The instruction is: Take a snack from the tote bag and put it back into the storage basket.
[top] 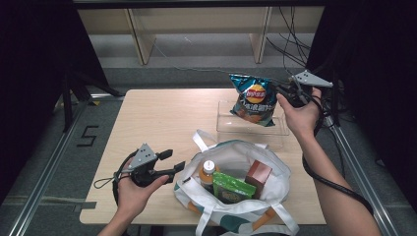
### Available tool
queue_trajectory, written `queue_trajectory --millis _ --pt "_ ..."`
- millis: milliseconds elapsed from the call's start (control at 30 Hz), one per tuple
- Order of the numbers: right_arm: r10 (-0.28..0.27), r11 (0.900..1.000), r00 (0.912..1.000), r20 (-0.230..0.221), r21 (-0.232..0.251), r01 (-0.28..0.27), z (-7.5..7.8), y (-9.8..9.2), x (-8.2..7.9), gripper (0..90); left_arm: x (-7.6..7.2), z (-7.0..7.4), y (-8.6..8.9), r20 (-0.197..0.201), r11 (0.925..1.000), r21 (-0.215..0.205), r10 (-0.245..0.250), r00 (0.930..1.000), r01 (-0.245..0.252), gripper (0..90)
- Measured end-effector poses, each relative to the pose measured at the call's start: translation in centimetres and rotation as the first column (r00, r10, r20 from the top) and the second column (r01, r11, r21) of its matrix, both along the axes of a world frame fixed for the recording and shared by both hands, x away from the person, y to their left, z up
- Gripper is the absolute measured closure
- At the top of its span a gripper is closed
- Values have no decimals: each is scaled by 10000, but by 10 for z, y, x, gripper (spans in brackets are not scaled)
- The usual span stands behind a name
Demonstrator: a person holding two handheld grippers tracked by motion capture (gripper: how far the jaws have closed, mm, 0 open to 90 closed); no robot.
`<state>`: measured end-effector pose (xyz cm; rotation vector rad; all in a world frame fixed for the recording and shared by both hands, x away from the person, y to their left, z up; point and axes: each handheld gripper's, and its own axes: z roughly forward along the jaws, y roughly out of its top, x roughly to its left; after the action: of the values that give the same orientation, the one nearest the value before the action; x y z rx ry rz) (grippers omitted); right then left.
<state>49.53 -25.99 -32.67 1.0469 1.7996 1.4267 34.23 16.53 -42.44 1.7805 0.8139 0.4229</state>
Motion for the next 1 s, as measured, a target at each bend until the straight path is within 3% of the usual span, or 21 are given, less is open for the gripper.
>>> queue_trajectory --millis 1000 --pt "-65 9998 9996 -270 -167 61 -12 -1 8 900 0 0 -1 9 10000 -2 -46 10000 46 361"
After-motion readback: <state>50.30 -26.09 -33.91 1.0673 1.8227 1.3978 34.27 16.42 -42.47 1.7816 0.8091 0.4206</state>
